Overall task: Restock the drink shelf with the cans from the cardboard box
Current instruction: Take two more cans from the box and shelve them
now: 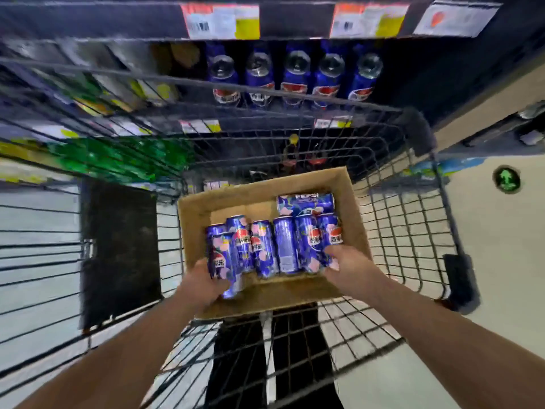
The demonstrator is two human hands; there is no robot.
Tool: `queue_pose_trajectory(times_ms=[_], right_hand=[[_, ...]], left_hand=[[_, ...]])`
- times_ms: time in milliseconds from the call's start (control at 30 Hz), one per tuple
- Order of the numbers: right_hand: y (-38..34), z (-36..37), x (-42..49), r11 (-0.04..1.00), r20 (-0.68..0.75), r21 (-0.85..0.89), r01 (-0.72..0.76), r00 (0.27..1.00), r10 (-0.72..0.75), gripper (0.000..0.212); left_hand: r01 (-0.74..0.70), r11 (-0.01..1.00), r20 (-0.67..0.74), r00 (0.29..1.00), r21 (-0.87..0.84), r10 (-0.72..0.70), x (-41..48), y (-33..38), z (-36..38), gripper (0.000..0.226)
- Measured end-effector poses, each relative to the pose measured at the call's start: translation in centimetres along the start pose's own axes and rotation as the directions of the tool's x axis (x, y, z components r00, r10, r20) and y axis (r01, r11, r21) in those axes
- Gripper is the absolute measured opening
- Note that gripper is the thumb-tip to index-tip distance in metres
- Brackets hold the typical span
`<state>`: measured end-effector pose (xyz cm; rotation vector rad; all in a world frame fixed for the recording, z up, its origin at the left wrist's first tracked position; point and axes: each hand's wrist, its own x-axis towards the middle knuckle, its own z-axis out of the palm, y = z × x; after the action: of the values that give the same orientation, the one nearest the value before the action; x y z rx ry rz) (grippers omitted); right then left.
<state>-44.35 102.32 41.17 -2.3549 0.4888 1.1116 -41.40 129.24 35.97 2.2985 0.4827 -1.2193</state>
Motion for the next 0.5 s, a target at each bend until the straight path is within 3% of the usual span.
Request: queue_pose_trajectory(times_ms=[233,400,500], right_hand=[[1.4,1.3,6.9,0.999,0.093,-0.029,0.034,0.995,-0.032,0.046],[1.8,1.8,10.7,0.998,0.002,0.064,-0.022,1.000,0.022,0.041],[1.6,2.0,12.7,0.985,-0.047,0.158,-0.073,0.996,0.081,0.043]], left_hand=[[0.216,0.946,-0.045,0.971,-0.242,-0.233,5.7,0.7,4.1,0.067],[0.257,0.889,-0.086,0.947,-0.378,-0.310,7.6,0.4,5.9,0.095],[0.276,0.880,-0.106,0.934,-0.387,-0.340,7.7,0.0,6.6,0.081]])
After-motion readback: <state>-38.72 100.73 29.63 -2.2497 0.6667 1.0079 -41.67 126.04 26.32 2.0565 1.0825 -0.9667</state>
